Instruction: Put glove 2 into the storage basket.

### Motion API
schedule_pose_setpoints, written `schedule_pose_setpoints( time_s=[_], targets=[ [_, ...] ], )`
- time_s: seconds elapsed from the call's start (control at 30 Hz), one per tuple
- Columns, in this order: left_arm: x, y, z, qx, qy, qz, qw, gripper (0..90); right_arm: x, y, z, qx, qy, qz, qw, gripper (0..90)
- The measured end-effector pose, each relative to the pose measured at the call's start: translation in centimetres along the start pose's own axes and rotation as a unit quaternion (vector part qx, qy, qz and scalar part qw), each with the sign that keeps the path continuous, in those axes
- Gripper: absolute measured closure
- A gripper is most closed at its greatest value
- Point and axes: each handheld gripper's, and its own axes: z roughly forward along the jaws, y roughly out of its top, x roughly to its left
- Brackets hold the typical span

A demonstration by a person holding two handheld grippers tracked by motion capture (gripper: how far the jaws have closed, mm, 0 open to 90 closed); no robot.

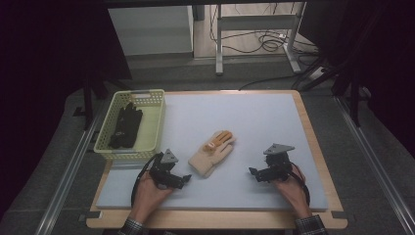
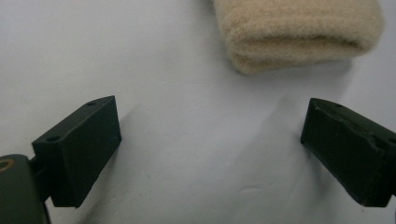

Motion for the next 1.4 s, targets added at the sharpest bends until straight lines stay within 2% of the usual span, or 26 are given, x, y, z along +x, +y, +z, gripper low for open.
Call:
schedule_pose_setpoints(
  time_s=[0.53, 0.7, 0.8, 0.97, 1.13, 1.4],
  targets=[
    [0.0, 0.1, 0.0, 0.004, -0.008, 0.007, 0.9999, 2.3, 0.1, -0.3, 0.1, -0.003, -0.005, -0.005, 1.0, 2.4],
    [-0.1, 0.4, -0.2, 0.011, -0.009, 0.012, 0.9998, 2.3, 0.1, -0.3, 0.1, -0.003, -0.006, -0.005, 1.0, 2.4],
    [-0.2, 0.8, -0.5, 0.008, -0.013, 0.015, 0.9998, 1.1, 0.1, -0.3, 0.1, -0.003, -0.006, -0.006, 1.0, 2.5],
    [-0.5, 1.9, -0.8, 0.0, -0.027, 0.016, 0.9995, 0.0, 0.1, -0.3, 0.1, -0.003, -0.005, -0.006, 1.0, 2.5],
    [-0.9, 3.5, -0.5, -0.003, -0.043, 0.013, 0.999, 0.0, 0.1, -0.3, 0.1, -0.004, -0.006, -0.006, 1.0, 2.6],
    [-1.7, 6.9, 1.2, 0.01, -0.032, 0.031, 0.9989, 0.0, 0.1, -0.3, 0.1, -0.005, -0.006, -0.006, 1.0, 2.7]
  ],
)
